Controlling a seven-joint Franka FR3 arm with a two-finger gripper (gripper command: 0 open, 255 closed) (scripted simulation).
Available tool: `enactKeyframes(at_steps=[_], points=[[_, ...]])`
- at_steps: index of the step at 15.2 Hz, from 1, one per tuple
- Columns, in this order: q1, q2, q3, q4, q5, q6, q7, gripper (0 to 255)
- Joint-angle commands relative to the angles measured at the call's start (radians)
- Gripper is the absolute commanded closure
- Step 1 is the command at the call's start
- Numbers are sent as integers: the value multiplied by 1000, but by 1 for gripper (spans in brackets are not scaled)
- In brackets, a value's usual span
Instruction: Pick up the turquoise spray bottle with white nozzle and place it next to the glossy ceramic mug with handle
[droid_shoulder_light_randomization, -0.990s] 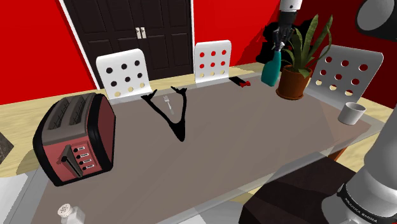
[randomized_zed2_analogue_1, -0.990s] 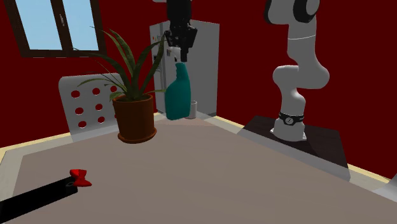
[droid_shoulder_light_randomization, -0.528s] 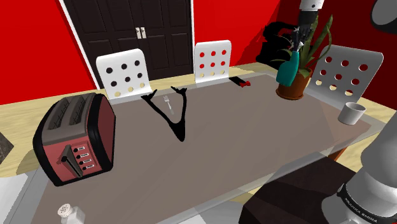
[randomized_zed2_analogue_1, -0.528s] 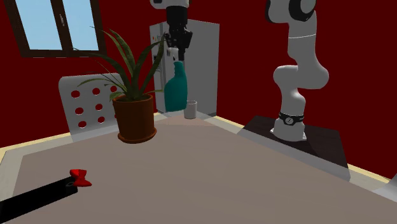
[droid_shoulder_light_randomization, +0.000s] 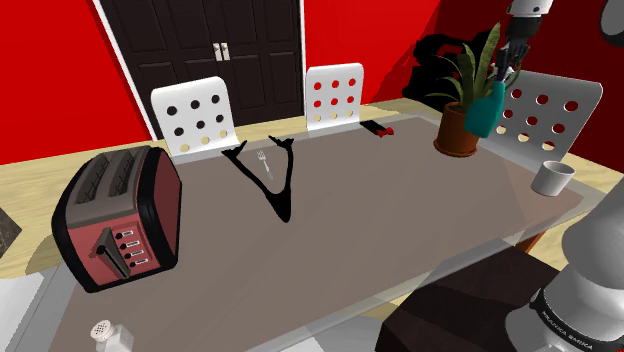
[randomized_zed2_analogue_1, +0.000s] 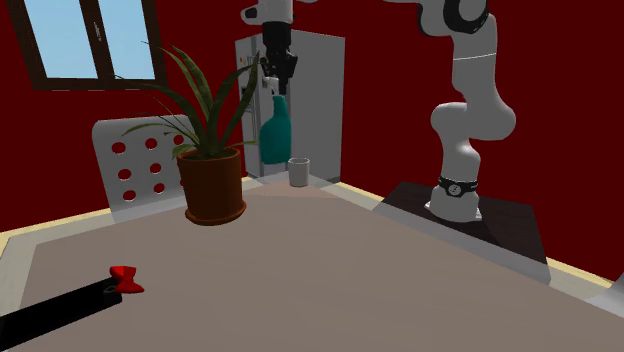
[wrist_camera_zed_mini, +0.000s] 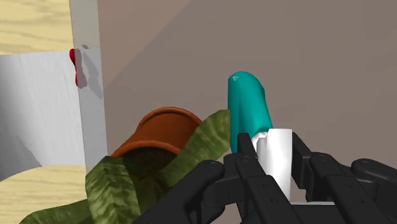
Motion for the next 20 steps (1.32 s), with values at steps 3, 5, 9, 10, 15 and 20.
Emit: enactKeyframes(at_steps=[3,5,9,10,15,20], points=[[-66,38,-36,48,22,-16,-99,255],[-100,57,-52,72,33,-23,-148,255],[-176,112,-82,140,64,-45,-244,255],[-197,129,-89,161,74,-53,-268,255],[-318,235,-113,306,131,-104,-384,255],[-375,285,-117,351,156,-104,-434,255]])
